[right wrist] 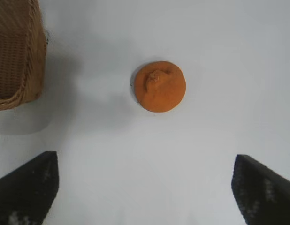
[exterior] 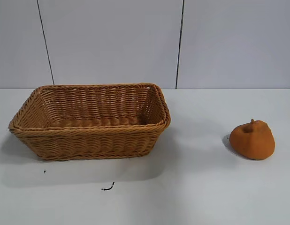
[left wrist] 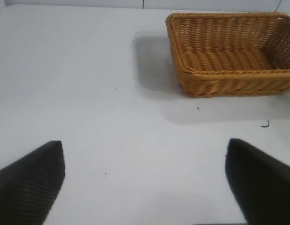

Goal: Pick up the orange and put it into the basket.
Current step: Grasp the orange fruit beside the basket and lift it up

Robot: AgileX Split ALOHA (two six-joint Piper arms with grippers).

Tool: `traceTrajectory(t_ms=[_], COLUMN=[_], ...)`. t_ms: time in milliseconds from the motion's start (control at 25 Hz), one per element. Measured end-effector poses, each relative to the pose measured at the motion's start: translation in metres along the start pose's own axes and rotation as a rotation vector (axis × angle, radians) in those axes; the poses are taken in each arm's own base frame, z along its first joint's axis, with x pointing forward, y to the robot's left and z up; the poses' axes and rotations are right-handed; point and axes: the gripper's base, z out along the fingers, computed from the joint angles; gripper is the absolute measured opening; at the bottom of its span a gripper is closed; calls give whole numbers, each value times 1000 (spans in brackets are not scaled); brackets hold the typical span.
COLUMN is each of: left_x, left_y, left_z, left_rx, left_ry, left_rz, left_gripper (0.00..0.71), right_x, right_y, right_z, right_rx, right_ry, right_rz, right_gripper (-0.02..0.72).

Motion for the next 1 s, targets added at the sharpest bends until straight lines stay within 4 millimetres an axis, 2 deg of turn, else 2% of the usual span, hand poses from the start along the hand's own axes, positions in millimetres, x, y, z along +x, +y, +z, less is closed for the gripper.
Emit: traceTrajectory(t_ms=[40,80,120,160,200,280,400,520,600,800,1000], left_x=[0,0,0,0,0,0,0,0,0,0,0], left_y=[0,0,0,0,0,0,0,0,0,0,0], left_z=[0,0,0,0,0,0,0,0,0,0,0], left_rx=[0,0,0,0,0,0,0,0,0,0,0], left_ry=[0,0,0,0,0,0,0,0,0,0,0], left_rz=[0,0,0,0,0,0,0,0,0,0,0], left_gripper=[666,666,666,666,666,666,666,666,666,666,666], right_x=[0,-25,-25,-35,-49,-60,-66,-60,-55,-47,-45], right_y=[0,0,0,0,0,0,-2,-5,-7,-11,-13], right_z=[0,29,29,44,72,99,140,183,204,238,250], right_rx=[0,-7,-7,-12,-25,-31,-31,-26,-22,5,12], right_ry=[0,72,72,105,158,198,273,356,395,424,425], right_rz=[0,7,7,13,24,25,33,40,43,36,32], right_gripper=[694,694,694,694,694,694,694,694,694,694,664])
